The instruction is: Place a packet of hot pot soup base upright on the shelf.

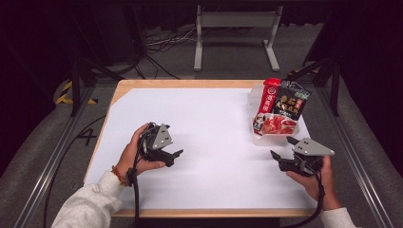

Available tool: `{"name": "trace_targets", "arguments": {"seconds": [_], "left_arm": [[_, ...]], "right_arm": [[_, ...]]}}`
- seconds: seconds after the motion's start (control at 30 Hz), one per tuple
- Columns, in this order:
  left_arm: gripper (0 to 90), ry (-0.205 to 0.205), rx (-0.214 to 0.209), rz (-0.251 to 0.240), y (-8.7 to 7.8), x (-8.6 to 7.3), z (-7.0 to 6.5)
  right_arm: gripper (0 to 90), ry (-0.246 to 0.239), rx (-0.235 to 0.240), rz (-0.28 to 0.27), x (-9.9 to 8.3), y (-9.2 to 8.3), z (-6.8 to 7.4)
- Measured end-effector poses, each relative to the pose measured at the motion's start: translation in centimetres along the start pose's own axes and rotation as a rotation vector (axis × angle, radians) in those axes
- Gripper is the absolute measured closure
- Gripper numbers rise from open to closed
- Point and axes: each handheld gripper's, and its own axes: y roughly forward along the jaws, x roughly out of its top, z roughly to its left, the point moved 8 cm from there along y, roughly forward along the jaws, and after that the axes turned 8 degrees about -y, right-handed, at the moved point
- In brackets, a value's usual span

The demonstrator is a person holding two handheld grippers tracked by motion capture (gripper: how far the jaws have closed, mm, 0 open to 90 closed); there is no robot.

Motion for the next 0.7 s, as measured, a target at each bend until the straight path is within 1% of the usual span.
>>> {"name": "trace_targets", "arguments": {"seconds": [0.07, 0.13, 0.17, 0.23, 0.3, 0.4, 0.43, 0.47, 0.5, 0.53, 0.6, 0.7], "left_arm": [[9.6, 0.01, 0.008, 0.006, -0.2, -0.5, 0.0], [9.4, 0.009, 0.011, 0.007, -0.4, -0.7, 0.1], [9.4, -0.008, 0.009, -0.004, -0.8, -1.1, 0.1], [9.4, -0.024, 0.013, -0.006, -1.2, -1.6, 0.1], [9.4, -0.031, 0.017, -0.01, -1.5, -2.4, 0.1], [9.2, -0.043, 0.022, 0.0, -1.9, -3.7, 0.2], [9.2, -0.043, 0.022, 0.0, -1.9, -3.7, 0.2], [9.2, -0.062, 0.019, 0.003, -2.2, -4.8, 0.2], [9.1, -0.062, 0.019, 0.003, -2.2, -4.8, 0.2], [9.1, -0.069, 0.026, 0.004, -2.3, -5.3, 0.3], [9.1, -0.093, 0.022, -0.002, -2.7, -6.4, 0.4], [9.1, -0.105, 0.03, -0.001, -3.2, -7.8, 0.7]], "right_arm": [[24.7, -0.008, -0.001, 0.007, -0.2, 0.0, 0.1], [24.5, -0.009, -0.004, 0.011, -0.3, 0.0, 0.1], [24.1, -0.01, -0.003, 0.013, -0.4, 0.0, 0.1], [23.4, -0.015, -0.002, 0.019, -0.7, 0.1, 0.3], [23.0, -0.028, -0.004, 0.022, -0.8, 0.0, 0.5], [22.3, -0.031, -0.002, 0.021, -1.1, -0.1, 0.6], [22.1, -0.03, -0.003, 0.022, -1.2, -0.2, 0.7], [22.0, -0.029, -0.004, 0.022, -1.3, -0.2, 0.7], [22.0, -0.029, -0.004, 0.022, -1.3, -0.2, 0.7], [21.8, -0.029, -0.002, 0.02, -1.3, -0.3, 0.7], [21.1, -0.029, -0.003, 0.023, -1.5, -0.4, 0.7], [20.3, -0.029, -0.003, 0.019, -1.7, -0.4, 0.7]]}}
